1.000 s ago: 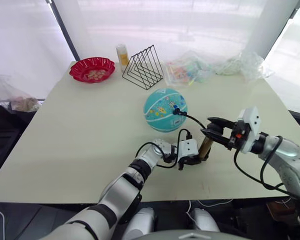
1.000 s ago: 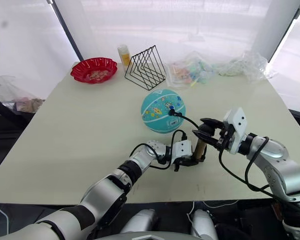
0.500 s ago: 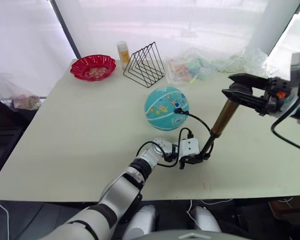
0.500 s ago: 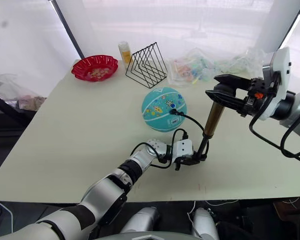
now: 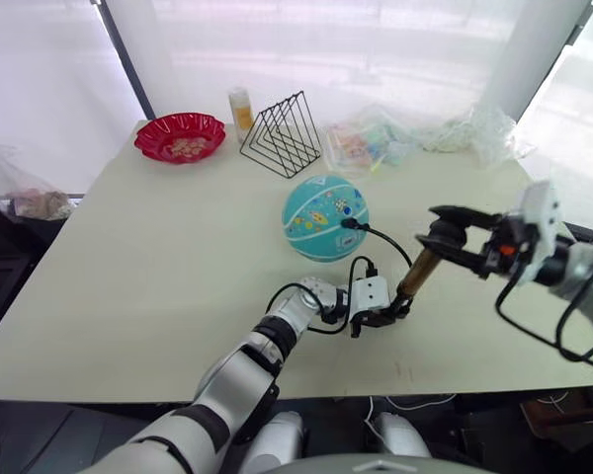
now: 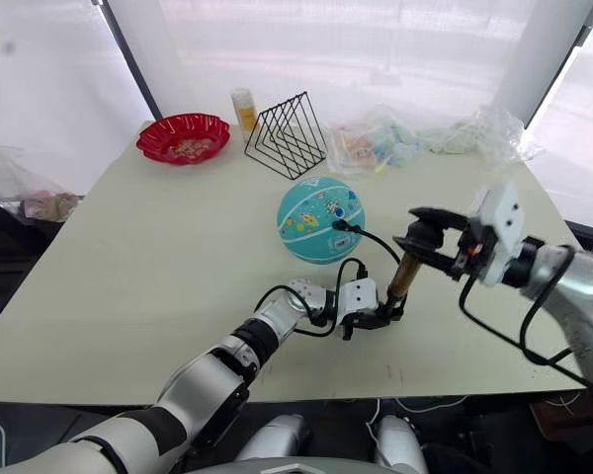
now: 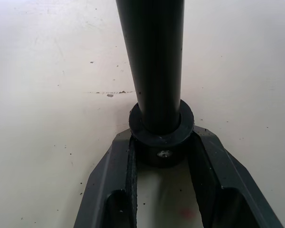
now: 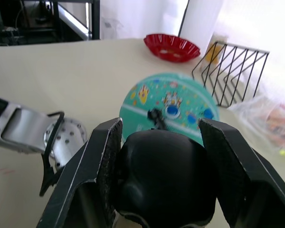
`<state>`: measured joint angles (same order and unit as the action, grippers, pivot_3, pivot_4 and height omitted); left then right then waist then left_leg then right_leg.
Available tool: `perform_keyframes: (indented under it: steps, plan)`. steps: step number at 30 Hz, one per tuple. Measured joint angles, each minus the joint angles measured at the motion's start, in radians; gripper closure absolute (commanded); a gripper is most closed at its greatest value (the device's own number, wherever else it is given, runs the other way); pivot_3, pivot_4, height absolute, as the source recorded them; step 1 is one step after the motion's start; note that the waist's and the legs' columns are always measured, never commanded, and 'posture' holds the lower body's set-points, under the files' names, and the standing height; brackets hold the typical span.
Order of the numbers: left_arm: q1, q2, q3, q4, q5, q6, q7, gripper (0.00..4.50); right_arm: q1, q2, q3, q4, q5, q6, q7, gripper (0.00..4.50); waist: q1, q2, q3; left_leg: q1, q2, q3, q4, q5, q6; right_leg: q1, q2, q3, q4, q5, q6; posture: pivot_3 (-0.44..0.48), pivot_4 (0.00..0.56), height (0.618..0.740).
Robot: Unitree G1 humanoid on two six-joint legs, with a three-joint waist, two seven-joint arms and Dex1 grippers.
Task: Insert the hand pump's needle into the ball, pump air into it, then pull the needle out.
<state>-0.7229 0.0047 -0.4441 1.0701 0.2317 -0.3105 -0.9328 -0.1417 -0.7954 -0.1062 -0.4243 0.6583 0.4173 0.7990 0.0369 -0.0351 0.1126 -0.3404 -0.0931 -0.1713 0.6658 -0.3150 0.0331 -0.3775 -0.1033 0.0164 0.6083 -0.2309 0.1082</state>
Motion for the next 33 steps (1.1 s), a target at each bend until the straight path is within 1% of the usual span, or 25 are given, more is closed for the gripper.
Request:
perform_keyframes:
  steps: [5, 10, 11, 13, 14, 16, 18, 23, 25, 30, 33]
  plan:
    - [0.000, -0.001, -0.001, 0.000, 0.000, 0.000, 0.000, 3.39, 0.059, 0.059, 0.071, 0.065, -0.109, -0.073, -0.002, 2.40, 0.001, 0.001, -0.001, 0.000, -0.001, 0.000, 0.000, 0.000, 0.000, 0.000, 0.000, 0.000, 0.000, 0.000, 0.000, 0.000, 0.150, 0.740]
    - [-0.002, -0.001, -0.001, 0.000, 0.000, -0.001, -0.001, 3.39, 0.048, 0.070, 0.069, 0.070, -0.115, -0.070, 0.004, 2.40, 0.001, 0.004, -0.001, 0.000, -0.002, -0.002, -0.001, 0.000, 0.000, 0.000, 0.000, 0.001, 0.000, 0.000, 0.000, 0.000, 0.150, 0.740]
    - [-0.006, -0.001, -0.001, -0.001, 0.000, -0.001, 0.000, 3.39, 0.017, 0.067, 0.056, 0.078, -0.080, -0.036, 0.005, 2.40, 0.001, 0.003, 0.000, 0.000, -0.002, -0.002, 0.001, 0.000, 0.000, 0.000, 0.000, 0.001, 0.000, 0.000, 0.000, 0.000, 0.150, 0.740]
    - [-0.012, -0.010, 0.000, -0.008, -0.001, -0.002, -0.002, 3.39, -0.040, 0.053, 0.013, 0.080, -0.012, 0.020, 0.007, 2.40, 0.003, 0.013, 0.008, -0.002, -0.006, -0.003, 0.001, 0.000, 0.000, -0.003, -0.002, 0.003, 0.000, 0.001, 0.000, 0.000, 0.150, 0.740]
    - [-0.012, -0.012, 0.000, -0.010, -0.002, -0.003, -0.005, 3.39, -0.056, 0.051, -0.005, 0.079, 0.018, 0.041, 0.007, 2.40, 0.005, 0.015, 0.009, -0.003, -0.006, -0.005, 0.001, 0.000, 0.000, -0.003, -0.002, 0.003, 0.000, 0.001, 0.000, 0.000, 0.150, 0.740]
    - [-0.012, -0.012, 0.001, -0.011, -0.003, -0.005, -0.010, 3.39, -0.077, 0.040, -0.034, 0.072, 0.062, 0.073, 0.008, 2.40, 0.007, 0.015, 0.009, -0.004, -0.006, -0.008, 0.000, 0.000, 0.000, -0.004, -0.001, 0.001, 0.000, 0.003, -0.005, 0.000, 0.150, 0.740]
    - [-0.012, -0.013, 0.001, -0.016, -0.003, -0.005, -0.010, 3.39, -0.121, 0.012, -0.073, 0.069, 0.122, 0.128, 0.006, 2.40, 0.006, 0.017, 0.011, -0.005, -0.008, -0.008, 0.001, 0.000, 0.000, -0.004, -0.003, 0.001, 0.000, 0.003, -0.005, 0.000, 0.150, 0.740]
    - [-0.012, -0.013, 0.001, -0.017, -0.003, -0.007, -0.011, 3.39, -0.218, -0.067, -0.187, 0.051, 0.260, 0.234, -0.011, 2.40, 0.007, 0.017, 0.015, -0.005, -0.008, -0.008, 0.001, 0.000, 0.000, -0.004, -0.003, 0.001, 0.000, 0.003, -0.004, 0.000, 0.150, 0.740]
    - [-0.012, -0.013, 0.001, -0.017, -0.003, -0.009, -0.011, 3.39, -0.265, -0.085, -0.235, 0.049, 0.321, 0.278, -0.040, 2.40, 0.007, 0.017, 0.015, -0.005, -0.008, -0.009, 0.001, 0.000, 0.000, -0.004, -0.003, 0.001, 0.000, 0.002, -0.003, 0.000, 0.150, 0.740]
    - [-0.012, -0.013, 0.001, -0.017, -0.003, -0.014, -0.014, 3.39, -0.268, -0.076, -0.237, 0.046, 0.339, 0.296, -0.072, 2.40, 0.007, 0.017, 0.016, -0.006, -0.008, -0.008, 0.001, 0.000, 0.000, -0.005, -0.003, 0.001, 0.000, 0.001, -0.002, 0.000, 0.150, 0.740]
    - [-0.010, -0.012, 0.000, -0.017, -0.003, -0.014, -0.017, 3.39, -0.219, -0.042, -0.257, 0.010, 0.326, 0.272, -0.082, 2.40, 0.007, 0.014, 0.014, -0.005, -0.008, -0.009, 0.000, 0.000, 0.000, -0.004, -0.003, 0.001, 0.000, 0.003, -0.004, 0.000, 0.150, 0.740]
